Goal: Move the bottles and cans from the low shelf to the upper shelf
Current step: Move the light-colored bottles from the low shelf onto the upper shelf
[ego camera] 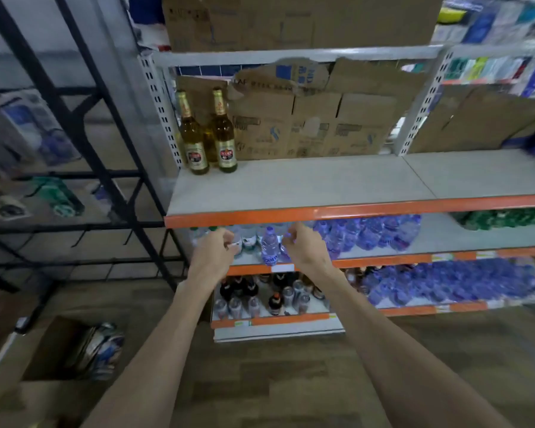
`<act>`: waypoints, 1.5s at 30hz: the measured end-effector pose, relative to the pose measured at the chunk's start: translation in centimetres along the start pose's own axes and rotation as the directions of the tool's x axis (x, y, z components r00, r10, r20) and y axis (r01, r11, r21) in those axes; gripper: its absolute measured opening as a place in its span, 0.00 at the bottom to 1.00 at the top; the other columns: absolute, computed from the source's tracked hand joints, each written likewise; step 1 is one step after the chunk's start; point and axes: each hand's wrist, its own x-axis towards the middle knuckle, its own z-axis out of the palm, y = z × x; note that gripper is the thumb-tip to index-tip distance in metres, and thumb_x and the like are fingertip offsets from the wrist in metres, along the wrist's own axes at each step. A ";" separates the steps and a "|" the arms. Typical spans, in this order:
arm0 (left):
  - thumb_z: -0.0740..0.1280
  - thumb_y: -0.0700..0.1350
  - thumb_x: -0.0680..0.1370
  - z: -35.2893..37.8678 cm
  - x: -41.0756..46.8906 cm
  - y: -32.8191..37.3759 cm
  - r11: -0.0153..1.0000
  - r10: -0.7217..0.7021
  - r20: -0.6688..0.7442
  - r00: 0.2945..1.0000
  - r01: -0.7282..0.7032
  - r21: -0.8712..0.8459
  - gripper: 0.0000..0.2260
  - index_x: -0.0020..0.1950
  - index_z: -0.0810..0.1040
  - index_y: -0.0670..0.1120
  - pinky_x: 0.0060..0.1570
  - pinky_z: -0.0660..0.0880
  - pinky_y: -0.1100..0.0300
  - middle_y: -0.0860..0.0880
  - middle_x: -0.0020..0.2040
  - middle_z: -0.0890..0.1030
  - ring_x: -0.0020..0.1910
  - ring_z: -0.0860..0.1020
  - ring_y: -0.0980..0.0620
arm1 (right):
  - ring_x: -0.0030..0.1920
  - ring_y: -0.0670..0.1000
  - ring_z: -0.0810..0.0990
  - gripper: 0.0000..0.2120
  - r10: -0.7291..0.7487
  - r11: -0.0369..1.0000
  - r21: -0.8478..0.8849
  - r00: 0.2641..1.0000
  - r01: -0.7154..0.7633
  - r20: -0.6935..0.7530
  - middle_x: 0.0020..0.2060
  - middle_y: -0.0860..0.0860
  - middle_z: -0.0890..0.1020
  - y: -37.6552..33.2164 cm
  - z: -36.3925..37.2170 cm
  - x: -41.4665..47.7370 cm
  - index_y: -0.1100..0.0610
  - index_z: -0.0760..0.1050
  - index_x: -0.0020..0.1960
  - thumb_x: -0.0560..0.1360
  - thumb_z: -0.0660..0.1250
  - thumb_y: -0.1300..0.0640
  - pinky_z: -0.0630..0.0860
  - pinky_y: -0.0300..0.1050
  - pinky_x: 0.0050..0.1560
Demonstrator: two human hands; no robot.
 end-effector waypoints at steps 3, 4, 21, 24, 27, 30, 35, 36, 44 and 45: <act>0.66 0.49 0.79 0.1 -3.5 0.0 0.993 0.004 0.148 0.989 -0.021 0.113 0.23 0.72 0.69 0.43 0.67 0.69 0.49 0.45 0.71 0.73 0.69 0.72 0.46 | 0.55 0.60 0.75 0.11 -0.066 0.997 -0.041 0.997 0.067 0.026 0.55 0.58 0.78 -0.1 0.5 -3.5 0.60 0.70 0.57 0.81 0.56 0.54 0.69 0.50 0.47; 0.64 0.50 0.81 0.1 -4.4 0.1 0.987 0.017 0.191 0.981 -0.047 0.155 0.24 0.75 0.65 0.43 0.68 0.68 0.47 0.44 0.73 0.70 0.72 0.69 0.45 | 0.60 0.60 0.73 0.13 -0.092 0.992 -0.077 0.995 0.096 0.048 0.57 0.58 0.77 0.0 0.7 -4.5 0.61 0.69 0.60 0.82 0.54 0.53 0.70 0.52 0.52; 0.61 0.52 0.82 3.9 -2.8 -3.8 0.963 0.173 0.171 0.970 -0.203 0.179 0.27 0.79 0.57 0.46 0.72 0.61 0.50 0.45 0.78 0.62 0.77 0.60 0.47 | 0.62 0.59 0.74 0.21 -0.110 0.989 -0.103 0.993 0.106 -0.031 0.64 0.57 0.76 4.1 5.4 -1.7 0.59 0.67 0.69 0.81 0.59 0.49 0.74 0.55 0.56; 0.61 0.52 0.82 7.6 0.6 -7.4 0.967 0.153 0.182 0.971 -0.185 0.174 0.27 0.79 0.58 0.46 0.69 0.64 0.50 0.45 0.77 0.63 0.75 0.62 0.46 | 0.62 0.60 0.75 0.20 -0.125 0.986 -0.113 0.991 0.118 -0.053 0.64 0.57 0.77 6.4 9.2 2.1 0.59 0.67 0.69 0.81 0.60 0.50 0.75 0.53 0.53; 0.62 0.51 0.82 12.7 4.6 -12.2 0.962 0.186 0.195 0.963 -0.219 0.165 0.25 0.77 0.60 0.45 0.69 0.66 0.49 0.44 0.75 0.66 0.74 0.65 0.45 | 0.61 0.60 0.76 0.19 -0.126 0.988 -0.095 0.989 0.118 -0.084 0.62 0.57 0.77 9.6 14.3 6.5 0.59 0.68 0.68 0.81 0.61 0.51 0.75 0.53 0.52; 0.63 0.51 0.82 19.8 8.6 -18.3 0.954 0.218 0.188 0.958 -0.249 0.165 0.24 0.76 0.63 0.46 0.67 0.69 0.47 0.44 0.74 0.68 0.71 0.69 0.44 | 0.59 0.61 0.76 0.17 -0.104 0.990 -0.109 0.987 0.091 -0.123 0.60 0.58 0.79 14.7 21.5 10.5 0.58 0.69 0.65 0.80 0.61 0.51 0.75 0.55 0.52; 0.63 0.51 0.81 32.7 13.7 -29.9 0.946 0.222 0.210 0.952 -0.262 0.192 0.21 0.74 0.66 0.49 0.62 0.72 0.46 0.47 0.71 0.71 0.68 0.71 0.44 | 0.62 0.61 0.75 0.14 -0.091 0.992 -0.093 0.993 0.083 -0.077 0.57 0.59 0.80 25.3 35.8 16.3 0.56 0.72 0.61 0.78 0.62 0.51 0.75 0.53 0.55; 0.63 0.51 0.82 35.4 14.5 -32.3 0.948 0.208 0.212 0.955 -0.250 0.199 0.22 0.74 0.66 0.48 0.63 0.71 0.46 0.46 0.72 0.70 0.69 0.70 0.44 | 0.62 0.62 0.75 0.13 -0.098 0.990 -0.108 0.993 0.090 -0.070 0.56 0.58 0.80 27.5 38.7 17.4 0.56 0.72 0.60 0.78 0.63 0.51 0.75 0.53 0.54; 0.65 0.49 0.81 52.1 20.7 -48.2 0.962 0.195 0.043 0.980 -0.200 0.188 0.23 0.74 0.66 0.49 0.62 0.73 0.45 0.45 0.71 0.72 0.66 0.74 0.42 | 0.57 0.61 0.77 0.18 -0.146 0.981 -0.142 0.984 0.131 -0.099 0.56 0.57 0.78 42.1 56.8 24.0 0.56 0.68 0.66 0.78 0.65 0.52 0.79 0.58 0.49; 0.65 0.49 0.80 53.4 21.5 -49.4 0.954 0.223 0.021 0.975 -0.223 0.200 0.22 0.74 0.67 0.50 0.62 0.73 0.44 0.46 0.71 0.73 0.66 0.74 0.42 | 0.58 0.61 0.77 0.18 -0.162 0.981 -0.126 0.978 0.145 -0.134 0.57 0.57 0.78 42.9 57.9 24.7 0.56 0.69 0.66 0.78 0.65 0.52 0.79 0.58 0.50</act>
